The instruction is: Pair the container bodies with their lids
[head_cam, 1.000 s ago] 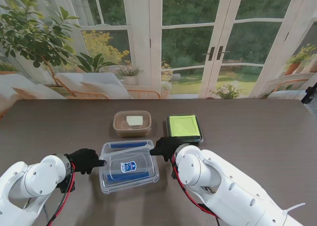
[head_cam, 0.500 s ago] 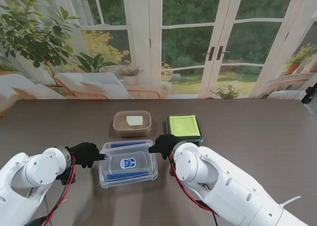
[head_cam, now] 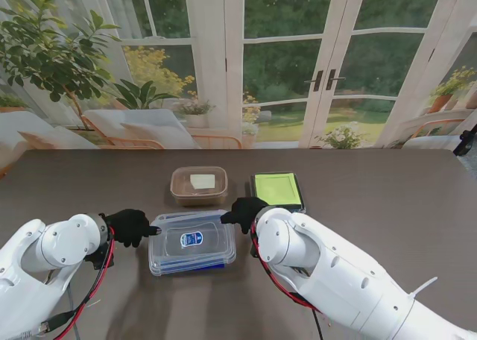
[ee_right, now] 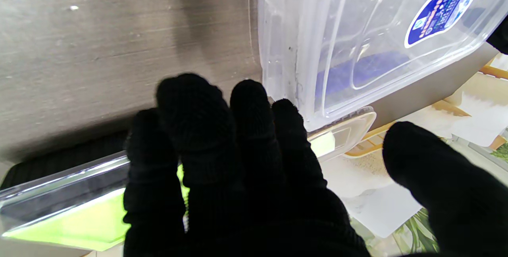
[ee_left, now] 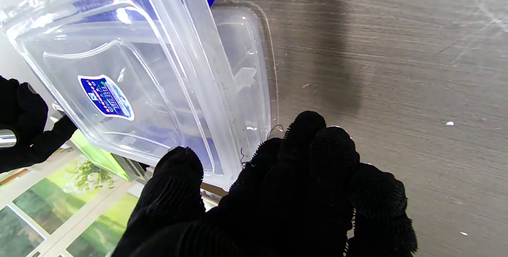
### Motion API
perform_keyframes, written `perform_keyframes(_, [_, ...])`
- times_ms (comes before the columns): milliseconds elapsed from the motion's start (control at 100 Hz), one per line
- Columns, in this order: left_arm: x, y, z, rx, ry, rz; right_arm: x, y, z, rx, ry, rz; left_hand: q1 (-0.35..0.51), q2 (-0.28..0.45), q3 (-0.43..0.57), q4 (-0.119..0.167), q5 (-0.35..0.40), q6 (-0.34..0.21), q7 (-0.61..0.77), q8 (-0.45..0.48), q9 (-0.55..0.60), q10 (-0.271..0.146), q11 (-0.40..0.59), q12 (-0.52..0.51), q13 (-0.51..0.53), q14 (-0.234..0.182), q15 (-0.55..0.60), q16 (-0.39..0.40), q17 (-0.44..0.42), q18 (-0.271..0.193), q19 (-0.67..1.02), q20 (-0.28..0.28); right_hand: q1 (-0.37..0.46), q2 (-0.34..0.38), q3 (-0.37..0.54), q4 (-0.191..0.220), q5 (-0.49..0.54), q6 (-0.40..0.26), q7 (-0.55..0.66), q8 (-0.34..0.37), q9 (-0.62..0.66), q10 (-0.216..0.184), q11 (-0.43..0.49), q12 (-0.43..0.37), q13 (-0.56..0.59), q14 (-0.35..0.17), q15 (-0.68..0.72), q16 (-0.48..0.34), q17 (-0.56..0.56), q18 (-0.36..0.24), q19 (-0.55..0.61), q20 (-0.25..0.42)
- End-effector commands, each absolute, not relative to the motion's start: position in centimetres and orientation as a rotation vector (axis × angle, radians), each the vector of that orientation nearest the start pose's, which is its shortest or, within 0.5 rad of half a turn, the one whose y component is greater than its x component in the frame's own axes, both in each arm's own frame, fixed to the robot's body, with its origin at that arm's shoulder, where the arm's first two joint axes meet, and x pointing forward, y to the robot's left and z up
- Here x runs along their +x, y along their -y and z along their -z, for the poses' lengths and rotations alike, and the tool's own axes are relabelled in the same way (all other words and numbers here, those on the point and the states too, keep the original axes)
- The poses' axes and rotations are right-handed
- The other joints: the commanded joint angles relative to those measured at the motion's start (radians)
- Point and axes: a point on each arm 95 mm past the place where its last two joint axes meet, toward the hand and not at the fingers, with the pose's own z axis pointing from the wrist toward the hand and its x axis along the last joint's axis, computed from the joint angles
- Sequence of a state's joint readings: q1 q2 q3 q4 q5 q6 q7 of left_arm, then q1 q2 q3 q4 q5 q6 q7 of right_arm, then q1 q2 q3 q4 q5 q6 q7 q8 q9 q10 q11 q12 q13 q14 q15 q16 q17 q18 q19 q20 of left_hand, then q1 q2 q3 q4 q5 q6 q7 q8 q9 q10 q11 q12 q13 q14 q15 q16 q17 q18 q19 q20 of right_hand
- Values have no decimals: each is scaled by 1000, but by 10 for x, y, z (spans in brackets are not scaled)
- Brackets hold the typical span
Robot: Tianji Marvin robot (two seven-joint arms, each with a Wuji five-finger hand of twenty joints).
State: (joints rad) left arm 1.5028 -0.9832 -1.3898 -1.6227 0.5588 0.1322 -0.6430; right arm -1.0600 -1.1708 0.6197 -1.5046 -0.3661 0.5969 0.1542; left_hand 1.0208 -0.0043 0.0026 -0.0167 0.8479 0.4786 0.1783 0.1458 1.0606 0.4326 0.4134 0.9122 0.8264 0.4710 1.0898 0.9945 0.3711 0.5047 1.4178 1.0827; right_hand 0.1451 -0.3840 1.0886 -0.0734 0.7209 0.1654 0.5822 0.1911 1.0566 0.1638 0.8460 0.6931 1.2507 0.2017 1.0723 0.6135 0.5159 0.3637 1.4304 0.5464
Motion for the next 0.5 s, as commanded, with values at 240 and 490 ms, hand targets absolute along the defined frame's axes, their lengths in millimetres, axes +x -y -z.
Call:
perform_keyframes(240, [424, -83, 306, -1943, -1682, 1240, 445, -159, 307, -2300, 2006, 1699, 10, 54, -12, 15, 14, -18, 0, 1, 13, 28, 16, 3, 11, 28, 10, 18, -20, -56, -2, 5, -26, 28, -53, 12, 2, -110, -15, -9, 12, -12, 3, 0, 33, 1, 4, 3, 182, 31, 34, -8])
perform_keyframes(490, [431, -84, 303, -1925, -1682, 1256, 447, -160, 306, -2308, 2004, 1709, 9, 54, -12, 15, 16, -22, 3, 4, 13, 28, 16, 3, 11, 27, 11, 18, -18, -55, -1, 6, -26, 27, -52, 12, 4, -111, -15, -9, 12, -12, 3, 0, 32, 2, 3, 3, 182, 31, 34, -8])
